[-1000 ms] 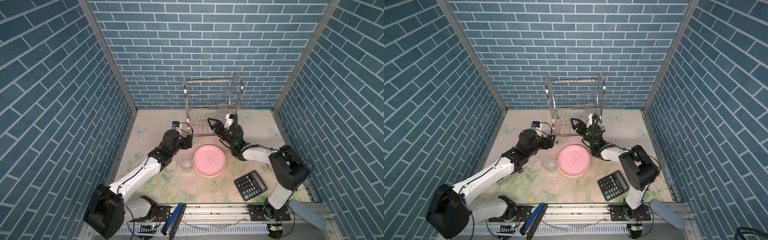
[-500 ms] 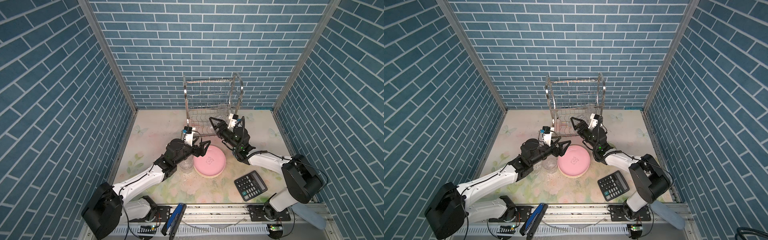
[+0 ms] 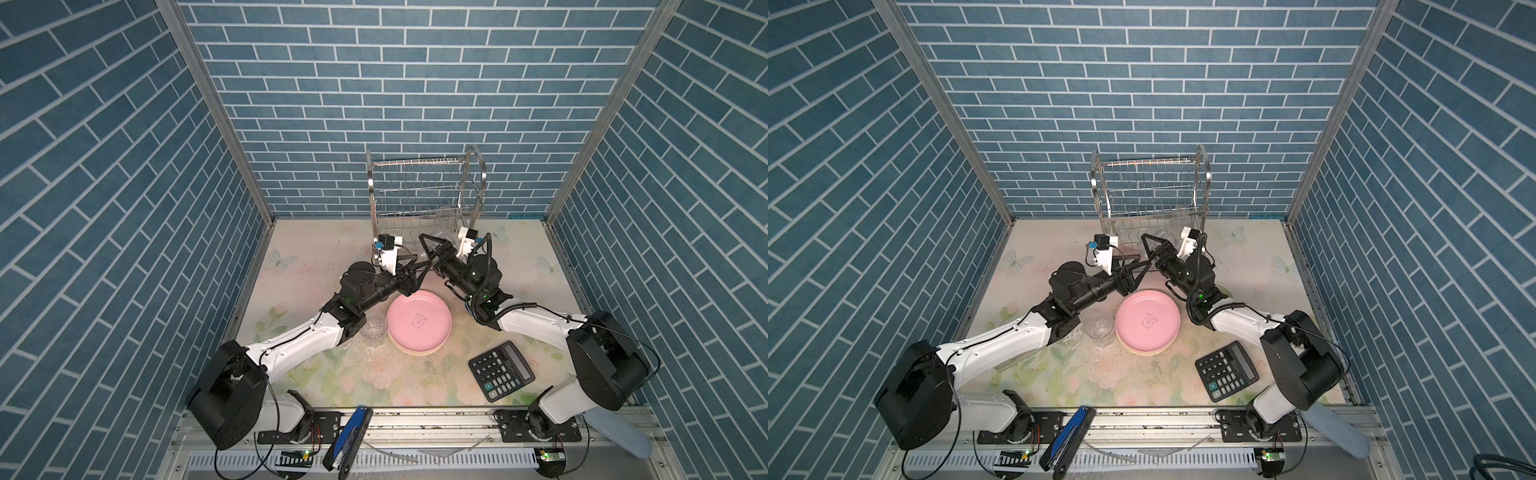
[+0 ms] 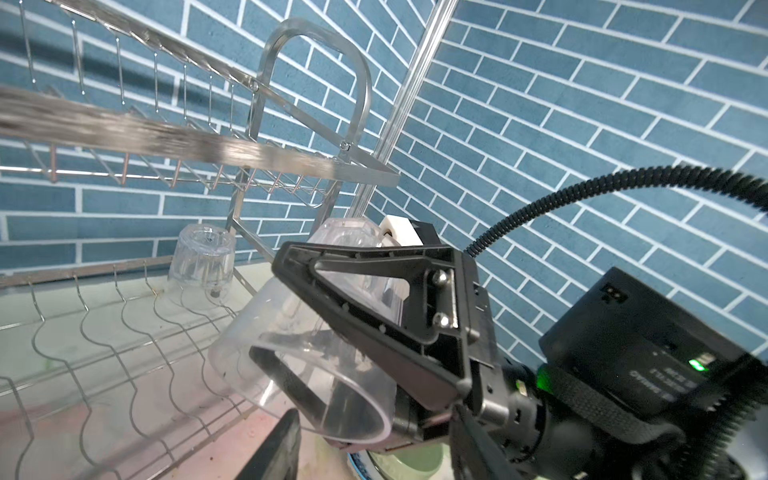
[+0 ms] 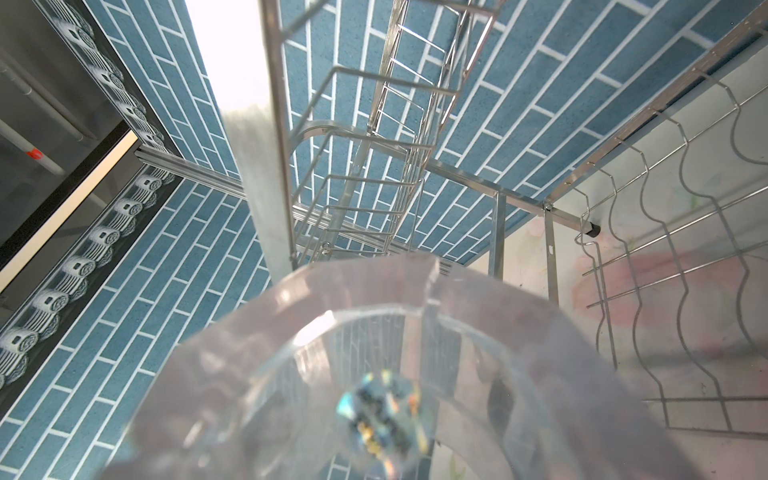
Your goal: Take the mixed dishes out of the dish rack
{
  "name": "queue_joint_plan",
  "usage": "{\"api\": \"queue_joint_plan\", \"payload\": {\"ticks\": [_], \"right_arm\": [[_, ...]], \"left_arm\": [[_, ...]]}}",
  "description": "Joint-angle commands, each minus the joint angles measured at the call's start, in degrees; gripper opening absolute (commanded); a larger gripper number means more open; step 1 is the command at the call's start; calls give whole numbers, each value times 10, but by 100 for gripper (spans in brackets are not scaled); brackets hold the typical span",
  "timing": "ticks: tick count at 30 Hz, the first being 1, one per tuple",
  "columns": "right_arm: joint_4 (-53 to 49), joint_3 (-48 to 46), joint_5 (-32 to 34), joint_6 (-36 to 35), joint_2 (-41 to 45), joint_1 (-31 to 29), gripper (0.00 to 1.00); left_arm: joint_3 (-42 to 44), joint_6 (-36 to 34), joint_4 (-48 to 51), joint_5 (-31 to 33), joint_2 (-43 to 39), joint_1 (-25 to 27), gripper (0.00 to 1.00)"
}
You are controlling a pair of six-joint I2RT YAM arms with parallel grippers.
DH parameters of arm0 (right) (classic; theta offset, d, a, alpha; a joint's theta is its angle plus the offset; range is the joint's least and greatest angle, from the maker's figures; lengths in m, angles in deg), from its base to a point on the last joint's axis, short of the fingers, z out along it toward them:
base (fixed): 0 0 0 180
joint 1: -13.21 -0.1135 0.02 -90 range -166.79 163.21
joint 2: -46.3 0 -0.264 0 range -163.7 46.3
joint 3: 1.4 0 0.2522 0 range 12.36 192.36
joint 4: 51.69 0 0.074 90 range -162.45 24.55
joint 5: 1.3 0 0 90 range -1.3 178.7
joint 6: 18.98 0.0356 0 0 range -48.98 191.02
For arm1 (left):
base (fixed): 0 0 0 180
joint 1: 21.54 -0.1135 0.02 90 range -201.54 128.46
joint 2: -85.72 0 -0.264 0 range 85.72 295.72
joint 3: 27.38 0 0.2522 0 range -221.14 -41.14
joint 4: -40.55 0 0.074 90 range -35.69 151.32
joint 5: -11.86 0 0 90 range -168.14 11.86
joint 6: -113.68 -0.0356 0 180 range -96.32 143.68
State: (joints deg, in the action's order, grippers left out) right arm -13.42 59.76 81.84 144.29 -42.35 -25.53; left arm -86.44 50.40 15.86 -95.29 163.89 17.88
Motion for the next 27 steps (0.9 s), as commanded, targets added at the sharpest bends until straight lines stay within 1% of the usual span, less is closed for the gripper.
{"api": "queue_joint_plan", "payload": {"ticks": [1, 4, 7, 9, 15, 20, 25, 27], "right_arm": [[44, -8, -4, 16, 17, -4, 36], [48, -9, -4, 19, 18, -4, 36], [54, -8, -4, 21, 18, -4, 36], [54, -8, -4, 22, 18, -5, 36], [57, -7, -3, 23, 18, -13, 36], [63, -6, -2, 26, 14, -21, 36], [68, -3, 2, 28, 10, -23, 35], [73, -1, 3, 30, 8, -25, 35]], "left_arm": [[-14, 7, -27, -10, 14, 2, 52], [-17, 10, -33, -9, 22, 1, 50], [-18, 12, -40, -4, 29, 1, 49], [-22, 15, -47, -2, 35, 1, 44], [-52, 34, -62, -15, 66, 1, 34], [-70, 48, -74, -13, 85, 1, 20], [-78, 69, -98, -18, 98, 1, 20], [-79, 81, -110, -19, 103, 2, 18]]}}
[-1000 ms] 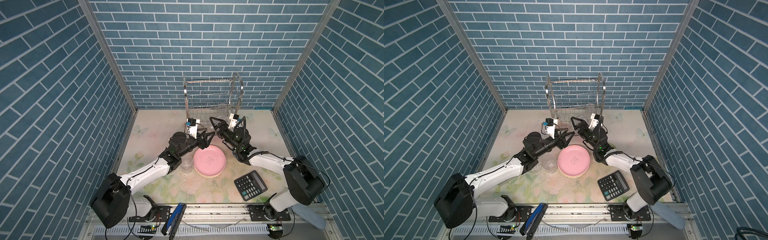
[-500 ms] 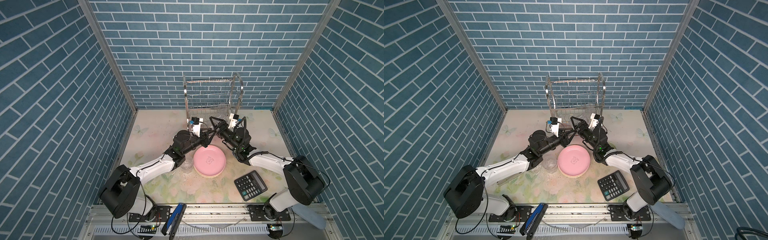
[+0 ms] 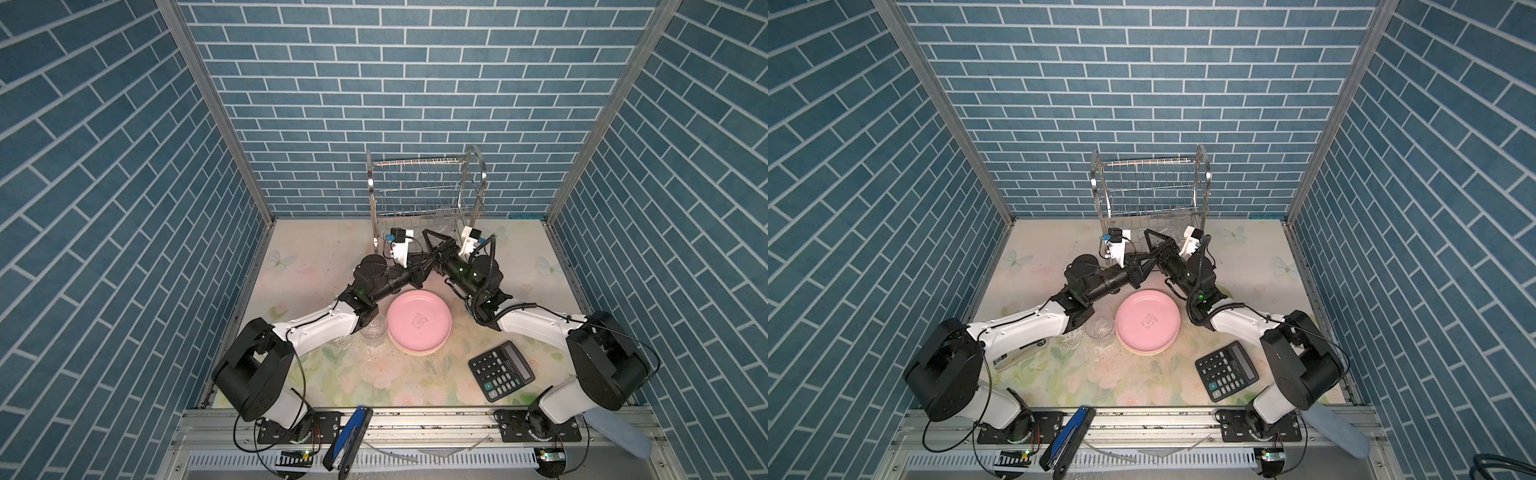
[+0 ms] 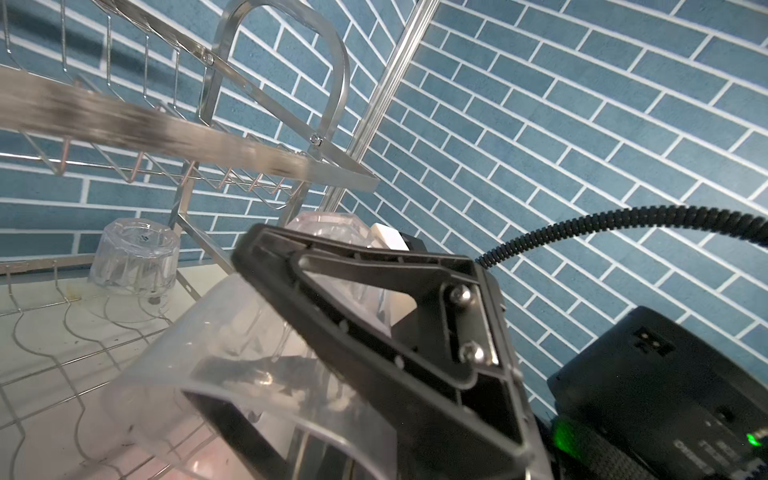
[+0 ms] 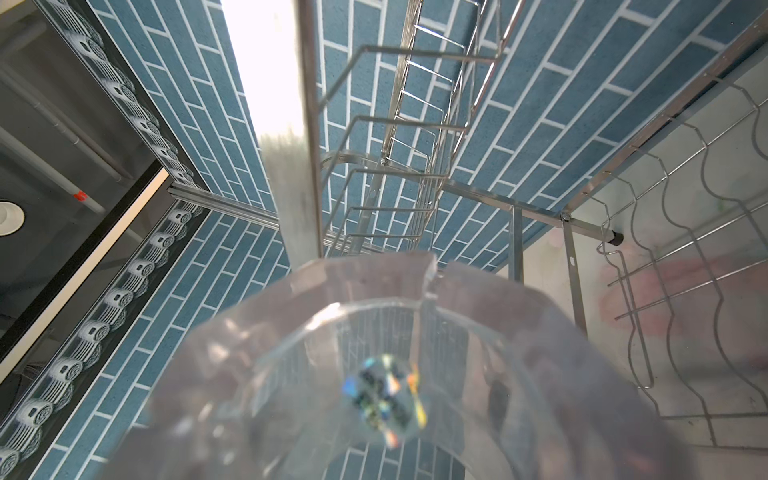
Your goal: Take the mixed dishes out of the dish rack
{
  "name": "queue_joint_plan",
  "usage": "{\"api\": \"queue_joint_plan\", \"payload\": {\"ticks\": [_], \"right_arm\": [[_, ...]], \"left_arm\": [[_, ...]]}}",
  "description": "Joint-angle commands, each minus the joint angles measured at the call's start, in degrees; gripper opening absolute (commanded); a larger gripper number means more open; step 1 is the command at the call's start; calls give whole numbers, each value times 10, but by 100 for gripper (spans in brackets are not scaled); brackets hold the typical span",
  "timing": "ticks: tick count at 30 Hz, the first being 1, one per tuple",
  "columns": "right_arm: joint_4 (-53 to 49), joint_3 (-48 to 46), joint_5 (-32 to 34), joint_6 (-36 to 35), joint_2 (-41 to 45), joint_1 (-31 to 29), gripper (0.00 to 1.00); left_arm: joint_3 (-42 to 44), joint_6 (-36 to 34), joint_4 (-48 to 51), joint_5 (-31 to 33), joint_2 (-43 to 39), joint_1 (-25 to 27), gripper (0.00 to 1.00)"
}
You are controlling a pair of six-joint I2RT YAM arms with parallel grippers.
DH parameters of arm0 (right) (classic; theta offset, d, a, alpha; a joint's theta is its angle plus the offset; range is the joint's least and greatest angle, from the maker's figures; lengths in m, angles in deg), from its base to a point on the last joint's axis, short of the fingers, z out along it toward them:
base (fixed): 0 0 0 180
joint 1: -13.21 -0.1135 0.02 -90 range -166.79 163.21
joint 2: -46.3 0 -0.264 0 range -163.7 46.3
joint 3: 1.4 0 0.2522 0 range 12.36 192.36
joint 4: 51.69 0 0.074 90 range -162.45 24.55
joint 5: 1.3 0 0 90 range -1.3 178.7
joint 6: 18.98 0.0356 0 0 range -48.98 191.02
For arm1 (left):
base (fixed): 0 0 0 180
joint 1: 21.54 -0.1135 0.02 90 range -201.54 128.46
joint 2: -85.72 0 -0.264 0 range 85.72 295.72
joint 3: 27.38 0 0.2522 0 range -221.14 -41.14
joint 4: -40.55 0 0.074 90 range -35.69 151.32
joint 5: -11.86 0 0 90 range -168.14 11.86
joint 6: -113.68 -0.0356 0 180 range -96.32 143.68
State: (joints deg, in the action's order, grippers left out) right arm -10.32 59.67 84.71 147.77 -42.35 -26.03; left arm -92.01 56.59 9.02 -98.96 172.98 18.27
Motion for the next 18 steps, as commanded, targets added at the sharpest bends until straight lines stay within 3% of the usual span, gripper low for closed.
{"api": "queue_joint_plan", "payload": {"ticks": [1, 4, 8, 10, 13, 14, 18], "right_arm": [[46, 1, -25, -4, 6, -21, 35], [50, 3, -26, -2, 3, -23, 35], [53, -6, -22, -1, 7, -24, 42], [53, -13, -17, -4, 12, -23, 57], [35, -17, -14, -13, 23, -23, 95], [23, -18, -14, -18, 29, -23, 99], [-7, -35, 22, -51, 62, -21, 99]], "left_arm": [[-23, 26, -49, 17, 15, -3, 15], [-23, 42, -68, 15, 20, -3, 0], [-17, 36, -46, 23, 1, -2, 0], [-16, 24, -22, 24, -14, -2, 0], [-19, 10, 36, 24, -44, -3, 0], [-21, 6, 63, 24, -57, -2, 0], [-29, -15, 175, 24, -106, -3, 0]]}}
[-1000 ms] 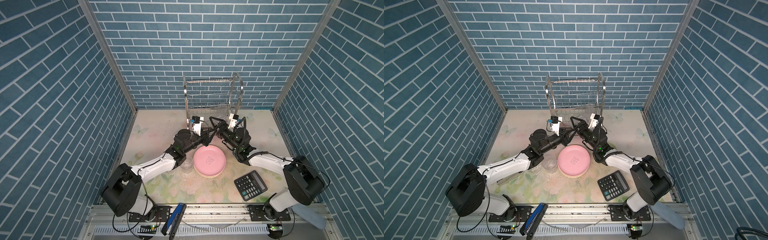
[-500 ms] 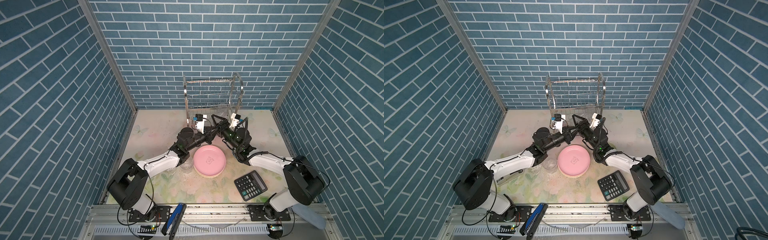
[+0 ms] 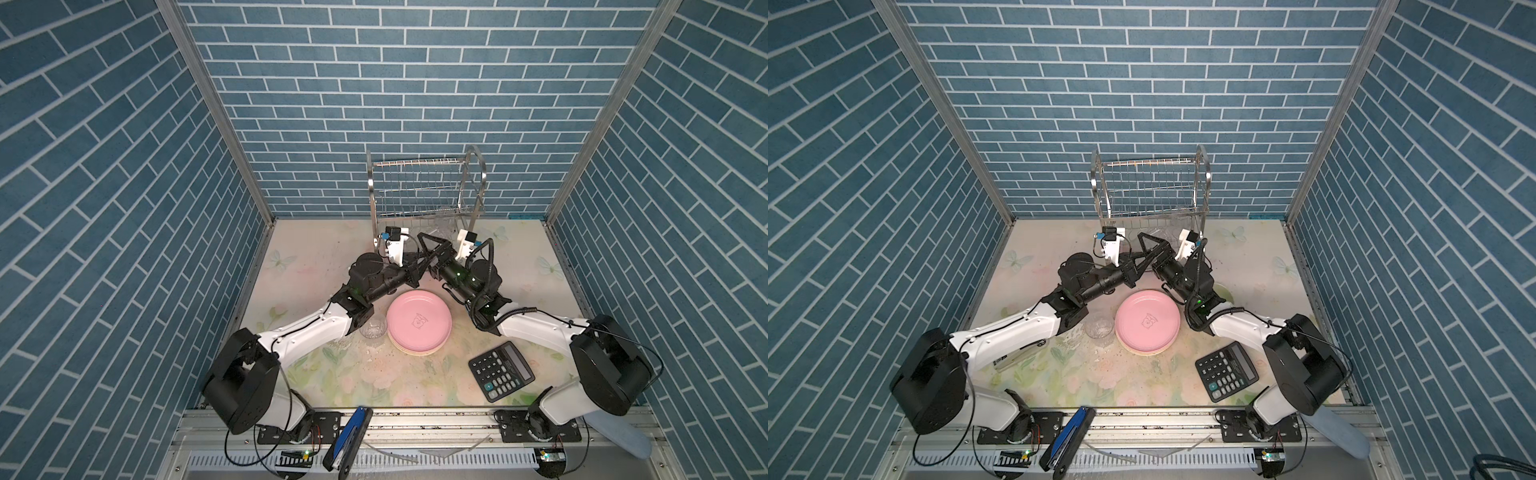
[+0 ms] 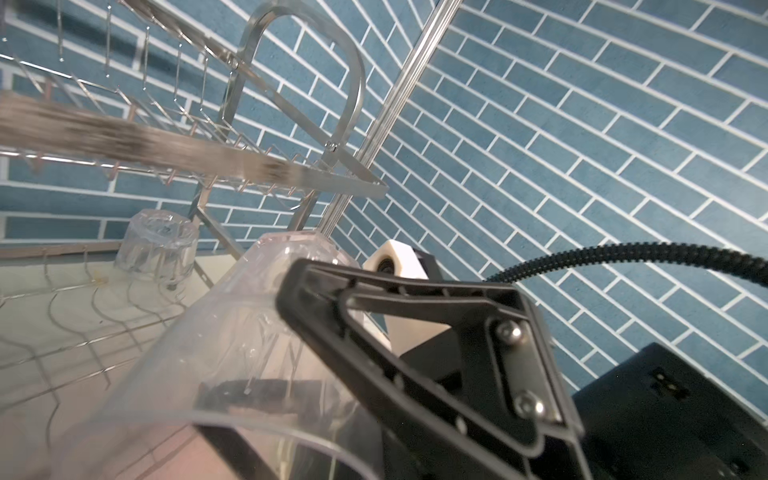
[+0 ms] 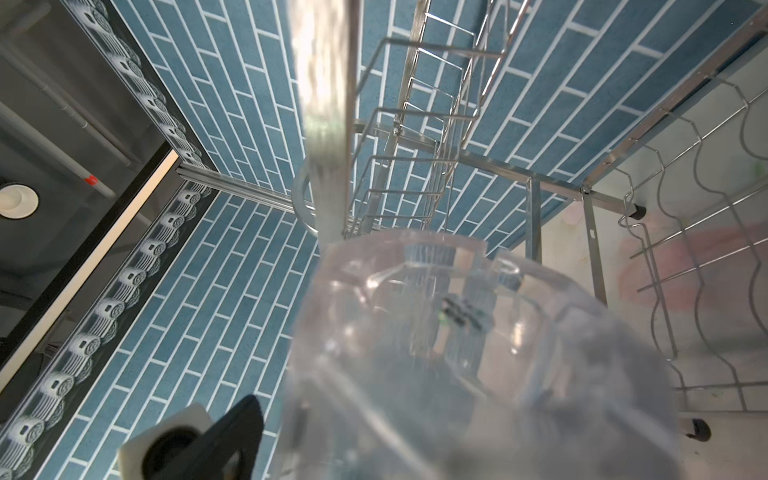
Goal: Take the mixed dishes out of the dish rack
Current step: 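Open the right gripper while the left carries the tumbler down toward the table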
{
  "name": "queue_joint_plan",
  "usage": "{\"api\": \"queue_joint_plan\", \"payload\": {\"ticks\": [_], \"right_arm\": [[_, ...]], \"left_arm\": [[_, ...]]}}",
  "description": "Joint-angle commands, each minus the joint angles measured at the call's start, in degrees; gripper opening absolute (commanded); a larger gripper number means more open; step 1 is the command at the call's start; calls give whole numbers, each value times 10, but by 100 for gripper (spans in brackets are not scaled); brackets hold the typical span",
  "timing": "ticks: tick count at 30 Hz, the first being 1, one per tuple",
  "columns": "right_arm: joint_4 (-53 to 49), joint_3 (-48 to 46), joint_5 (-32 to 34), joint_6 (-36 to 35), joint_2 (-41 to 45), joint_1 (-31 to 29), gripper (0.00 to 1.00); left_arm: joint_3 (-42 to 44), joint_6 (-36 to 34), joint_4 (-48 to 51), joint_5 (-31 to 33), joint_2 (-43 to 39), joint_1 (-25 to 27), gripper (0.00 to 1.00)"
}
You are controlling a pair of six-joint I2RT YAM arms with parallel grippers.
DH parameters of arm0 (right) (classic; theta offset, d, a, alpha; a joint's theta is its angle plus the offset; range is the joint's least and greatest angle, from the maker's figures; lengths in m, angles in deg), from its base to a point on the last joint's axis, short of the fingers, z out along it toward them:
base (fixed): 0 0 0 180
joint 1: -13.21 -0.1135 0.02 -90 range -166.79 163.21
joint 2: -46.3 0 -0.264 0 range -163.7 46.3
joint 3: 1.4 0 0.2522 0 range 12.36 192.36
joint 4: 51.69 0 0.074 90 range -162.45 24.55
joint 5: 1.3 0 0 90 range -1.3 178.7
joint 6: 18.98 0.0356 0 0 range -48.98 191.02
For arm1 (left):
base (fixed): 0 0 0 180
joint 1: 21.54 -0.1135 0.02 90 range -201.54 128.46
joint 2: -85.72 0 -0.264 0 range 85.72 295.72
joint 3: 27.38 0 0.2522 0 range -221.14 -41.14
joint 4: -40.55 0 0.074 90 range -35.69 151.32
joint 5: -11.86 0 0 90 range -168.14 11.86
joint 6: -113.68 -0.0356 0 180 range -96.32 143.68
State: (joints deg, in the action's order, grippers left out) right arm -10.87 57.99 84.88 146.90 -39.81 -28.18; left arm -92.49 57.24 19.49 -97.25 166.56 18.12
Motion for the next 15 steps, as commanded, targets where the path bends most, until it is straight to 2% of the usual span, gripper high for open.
{"api": "queue_joint_plan", "payload": {"ticks": [1, 9, 12, 15], "right_arm": [[-11, -23, 27, -56, 48, 1, 99], [-124, -56, 110, -163, 158, 6, 99], [-162, -62, 134, -194, 186, 8, 98], [-193, -68, 146, -215, 205, 10, 98]], "left_arm": [[-24, -26, 100, 7, -57, -1, 0], [-52, -91, 361, -13, -163, 1, 0], [-101, -125, 523, -9, -178, 5, 0], [-155, -157, 685, 29, -189, 17, 0]]}}
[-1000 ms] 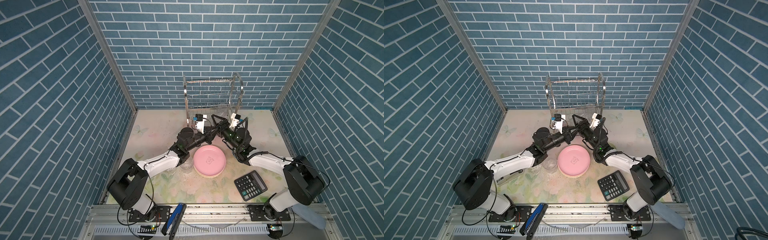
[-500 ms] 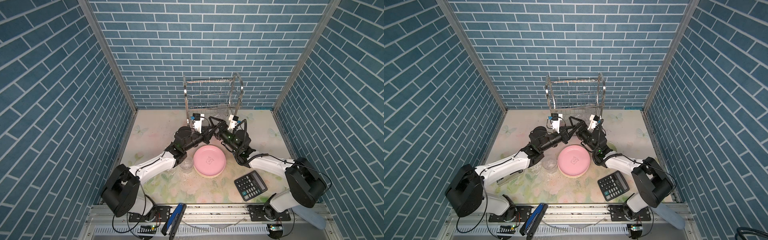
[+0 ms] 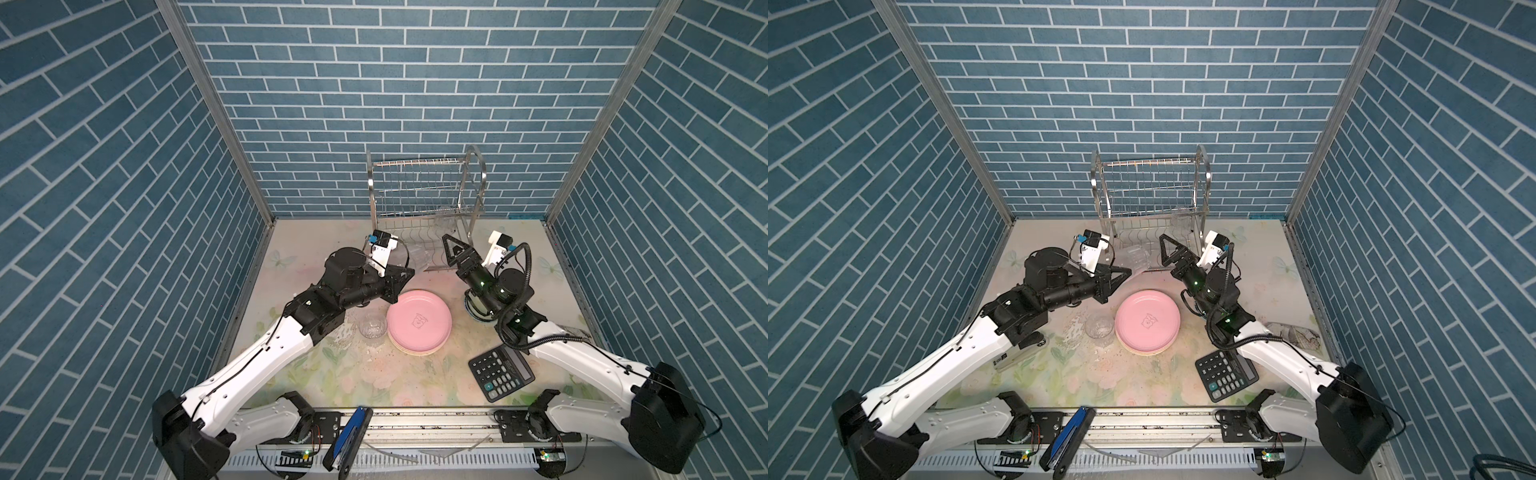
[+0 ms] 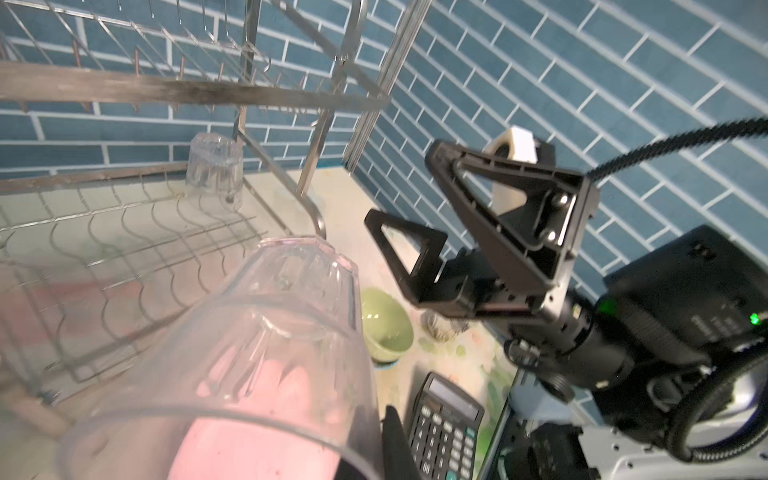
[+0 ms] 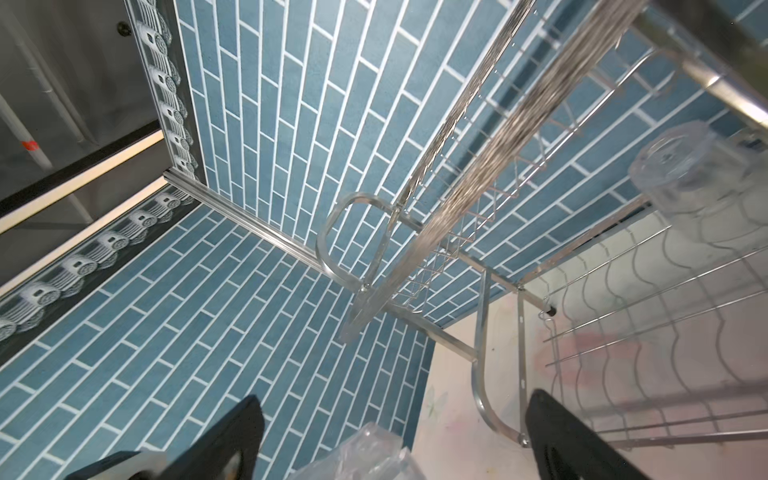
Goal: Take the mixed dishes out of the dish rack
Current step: 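Open the right gripper while the left carries the tumbler down toward the table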
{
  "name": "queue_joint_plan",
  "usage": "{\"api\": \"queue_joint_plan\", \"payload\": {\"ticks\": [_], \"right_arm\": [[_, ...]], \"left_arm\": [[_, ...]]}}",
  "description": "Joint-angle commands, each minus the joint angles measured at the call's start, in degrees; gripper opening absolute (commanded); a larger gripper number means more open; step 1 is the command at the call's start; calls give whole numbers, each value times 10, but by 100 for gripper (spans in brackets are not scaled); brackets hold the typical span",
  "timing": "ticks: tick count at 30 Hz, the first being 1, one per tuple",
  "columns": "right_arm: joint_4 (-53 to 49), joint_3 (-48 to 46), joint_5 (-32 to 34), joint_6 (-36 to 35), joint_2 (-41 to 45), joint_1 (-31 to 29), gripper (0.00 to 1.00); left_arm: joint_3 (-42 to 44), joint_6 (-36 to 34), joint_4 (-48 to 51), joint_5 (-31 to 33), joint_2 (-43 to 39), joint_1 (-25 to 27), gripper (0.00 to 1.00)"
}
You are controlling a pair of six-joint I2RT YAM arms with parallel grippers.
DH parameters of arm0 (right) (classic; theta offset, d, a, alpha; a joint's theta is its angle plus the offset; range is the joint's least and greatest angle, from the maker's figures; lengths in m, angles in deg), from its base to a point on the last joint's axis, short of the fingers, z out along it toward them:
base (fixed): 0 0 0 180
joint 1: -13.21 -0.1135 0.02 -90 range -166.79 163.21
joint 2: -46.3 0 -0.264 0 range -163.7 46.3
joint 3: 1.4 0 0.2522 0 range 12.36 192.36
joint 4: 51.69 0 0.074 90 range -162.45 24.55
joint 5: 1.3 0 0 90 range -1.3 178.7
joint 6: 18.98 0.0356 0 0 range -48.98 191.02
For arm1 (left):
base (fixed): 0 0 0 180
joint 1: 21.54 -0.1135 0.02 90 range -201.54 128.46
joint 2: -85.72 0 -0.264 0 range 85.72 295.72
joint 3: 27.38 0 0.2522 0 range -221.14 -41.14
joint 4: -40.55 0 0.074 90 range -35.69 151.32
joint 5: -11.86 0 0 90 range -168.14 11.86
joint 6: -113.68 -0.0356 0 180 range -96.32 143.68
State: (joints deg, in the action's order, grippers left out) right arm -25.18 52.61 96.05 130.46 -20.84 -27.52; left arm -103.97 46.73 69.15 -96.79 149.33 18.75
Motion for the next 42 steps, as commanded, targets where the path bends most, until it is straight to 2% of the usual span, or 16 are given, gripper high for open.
{"api": "queue_joint_plan", "payload": {"ticks": [1, 6, 8, 14, 20, 32, 42], "right_arm": [[-59, -16, 38, -54, 20, 3, 98], [-85, -19, 49, -61, 29, 9, 98], [-92, -15, 48, -62, 26, 10, 99], [-89, -8, 33, -54, 3, 13, 99], [-68, -13, 16, -34, -18, 17, 99], [-40, -37, -2, 1, -31, 35, 99], [-31, -24, -19, 8, -59, 40, 99]], "left_arm": [[-55, -58, 236, 37, -21, 15, 0], [-95, -64, 413, 64, -17, 42, 0], [-94, -66, 466, 86, -13, 72, 0], [-46, -34, 536, 129, 9, 170, 0], [-19, -25, 560, 142, 64, 228, 0], [-5, -54, 490, 98, 162, 242, 0], [-16, -85, 458, 120, 243, 248, 0]]}}
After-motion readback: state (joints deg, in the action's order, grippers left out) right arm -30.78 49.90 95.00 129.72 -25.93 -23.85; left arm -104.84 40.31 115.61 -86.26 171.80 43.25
